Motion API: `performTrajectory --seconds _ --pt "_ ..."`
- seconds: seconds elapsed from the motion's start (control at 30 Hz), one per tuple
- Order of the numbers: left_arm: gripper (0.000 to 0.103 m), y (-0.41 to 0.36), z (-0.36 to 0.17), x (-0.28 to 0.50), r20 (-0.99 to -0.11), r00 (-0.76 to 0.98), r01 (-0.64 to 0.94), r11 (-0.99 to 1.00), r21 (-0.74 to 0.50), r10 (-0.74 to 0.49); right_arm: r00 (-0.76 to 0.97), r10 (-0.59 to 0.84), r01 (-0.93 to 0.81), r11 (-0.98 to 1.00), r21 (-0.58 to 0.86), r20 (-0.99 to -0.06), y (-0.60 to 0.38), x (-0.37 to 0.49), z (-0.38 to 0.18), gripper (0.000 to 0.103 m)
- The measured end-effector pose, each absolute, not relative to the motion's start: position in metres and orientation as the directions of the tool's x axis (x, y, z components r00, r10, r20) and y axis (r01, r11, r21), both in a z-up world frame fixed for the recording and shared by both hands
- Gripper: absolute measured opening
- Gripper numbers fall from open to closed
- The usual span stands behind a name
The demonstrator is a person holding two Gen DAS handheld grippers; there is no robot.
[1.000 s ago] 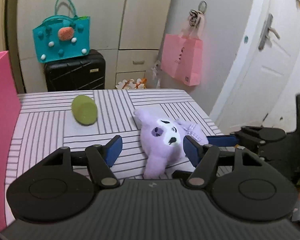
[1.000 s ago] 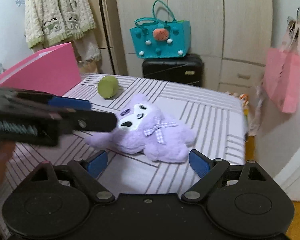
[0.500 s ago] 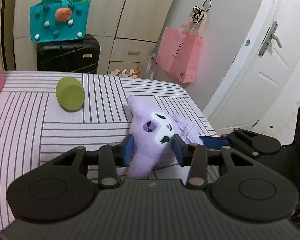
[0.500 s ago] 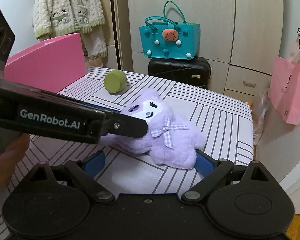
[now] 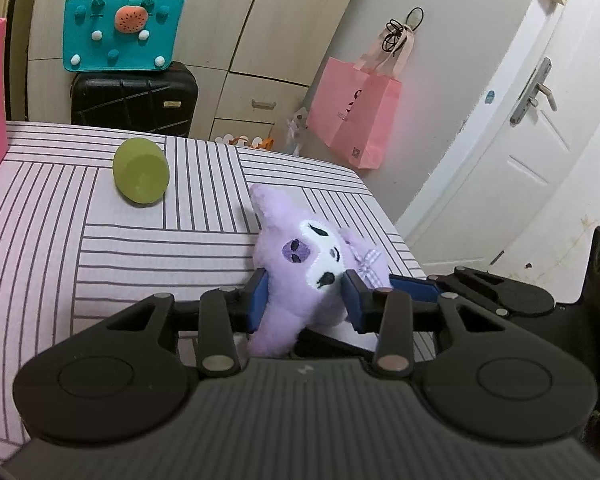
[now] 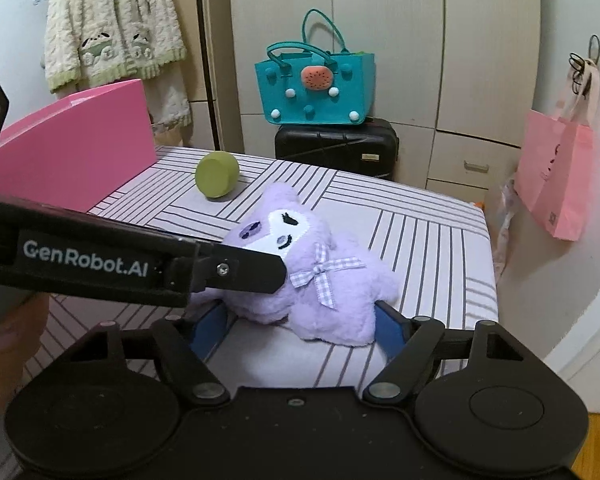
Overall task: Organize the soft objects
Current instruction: 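Lift and carry the purple plush toy with the left tool over the box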
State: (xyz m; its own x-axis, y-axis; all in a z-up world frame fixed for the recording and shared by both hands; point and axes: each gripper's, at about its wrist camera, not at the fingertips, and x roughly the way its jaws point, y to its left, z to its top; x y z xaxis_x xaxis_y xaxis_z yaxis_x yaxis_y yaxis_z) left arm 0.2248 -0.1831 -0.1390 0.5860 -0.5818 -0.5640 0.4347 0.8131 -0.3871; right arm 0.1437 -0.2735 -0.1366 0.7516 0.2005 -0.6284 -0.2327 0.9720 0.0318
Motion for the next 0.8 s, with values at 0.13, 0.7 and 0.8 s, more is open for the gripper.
performTrajectory --seconds 0.13,0.7,0.8 --pt "0.039 -0.18 -0.133 0.217 -0.573 0.572 0.46 0.808 -0.368 -0.587 0.742 0.188 -0.202 0.978 0.053 -0.643 -0.267 0.135 -0.133 0.083" --pt "0.041 -0.156 -0.116 0.173 -0.672 0.473 0.513 0.798 -0.316 -0.57 0.723 0.179 -0.229 0.973 0.014 -0.667 -0.227 0.077 -0.113 0.088" --pt "0.041 -0.145 -0.113 0.166 -0.662 0.459 0.512 0.785 -0.349 -0.593 0.725 0.187 -0.24 0.971 0.011 -0.663 -0.222 0.069 -0.106 0.088"
